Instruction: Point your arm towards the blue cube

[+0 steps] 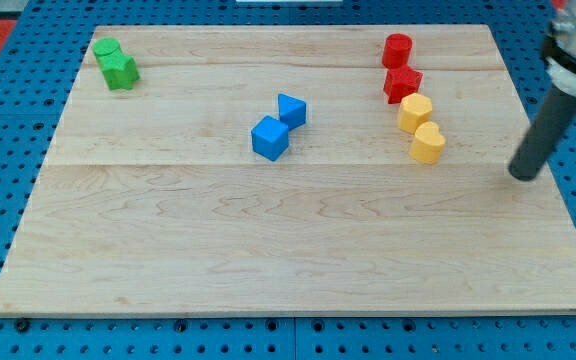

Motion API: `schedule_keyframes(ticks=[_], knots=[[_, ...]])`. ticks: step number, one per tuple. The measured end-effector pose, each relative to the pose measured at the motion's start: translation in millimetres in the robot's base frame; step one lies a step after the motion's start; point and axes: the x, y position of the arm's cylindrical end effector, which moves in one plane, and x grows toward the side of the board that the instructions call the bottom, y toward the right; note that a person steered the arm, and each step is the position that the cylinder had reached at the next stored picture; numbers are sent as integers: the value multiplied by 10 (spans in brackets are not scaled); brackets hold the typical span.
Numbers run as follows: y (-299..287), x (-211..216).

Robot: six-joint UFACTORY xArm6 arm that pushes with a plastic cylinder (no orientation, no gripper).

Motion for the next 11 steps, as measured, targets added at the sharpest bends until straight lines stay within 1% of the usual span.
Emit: schedule_keyframes(ticks=[1,3,4,5,6,7,8,9,10,11], knots=[[7,328],[7,388],[-312,505],[-986,593],[-1443,565],[-1683,369],[-2205,130],[-2642,-204],[-3046,-251],[-2955,-349]])
